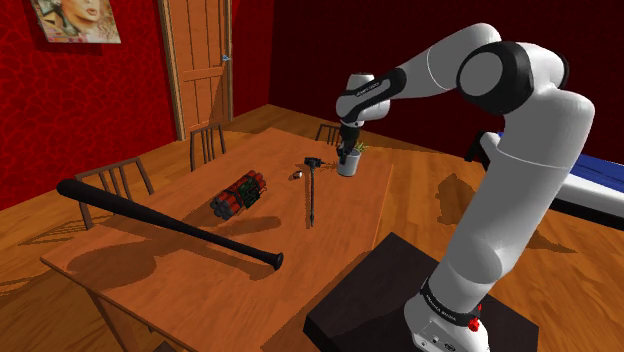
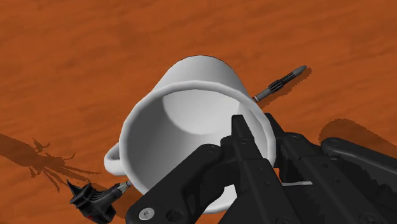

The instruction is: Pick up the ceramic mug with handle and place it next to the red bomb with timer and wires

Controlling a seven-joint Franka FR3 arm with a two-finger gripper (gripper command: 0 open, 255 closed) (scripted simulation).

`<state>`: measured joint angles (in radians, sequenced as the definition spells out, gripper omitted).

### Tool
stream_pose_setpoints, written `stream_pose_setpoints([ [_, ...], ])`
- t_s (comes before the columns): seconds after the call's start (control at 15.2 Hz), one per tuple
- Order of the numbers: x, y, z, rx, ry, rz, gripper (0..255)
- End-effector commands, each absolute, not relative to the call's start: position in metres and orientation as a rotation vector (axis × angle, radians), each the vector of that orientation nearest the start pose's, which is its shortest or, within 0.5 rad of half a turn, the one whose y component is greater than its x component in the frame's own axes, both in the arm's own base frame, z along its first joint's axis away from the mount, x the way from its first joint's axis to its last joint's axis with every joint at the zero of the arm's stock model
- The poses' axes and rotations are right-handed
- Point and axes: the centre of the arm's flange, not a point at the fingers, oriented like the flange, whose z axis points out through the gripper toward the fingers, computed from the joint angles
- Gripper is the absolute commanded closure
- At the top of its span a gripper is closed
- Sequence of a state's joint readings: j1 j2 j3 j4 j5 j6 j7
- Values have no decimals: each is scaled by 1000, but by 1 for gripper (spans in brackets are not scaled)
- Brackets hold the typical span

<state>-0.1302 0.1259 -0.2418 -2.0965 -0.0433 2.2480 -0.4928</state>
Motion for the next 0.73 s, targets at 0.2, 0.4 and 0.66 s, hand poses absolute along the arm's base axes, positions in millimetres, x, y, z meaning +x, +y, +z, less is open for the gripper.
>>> stream_pose_setpoints([
  [0.2, 582, -167, 366, -3203, -238, 1, 255],
  [0.4, 614, -144, 366, -3203, -238, 1, 255],
  [0.66, 661, -111, 366, -3203, -238, 1, 255],
])
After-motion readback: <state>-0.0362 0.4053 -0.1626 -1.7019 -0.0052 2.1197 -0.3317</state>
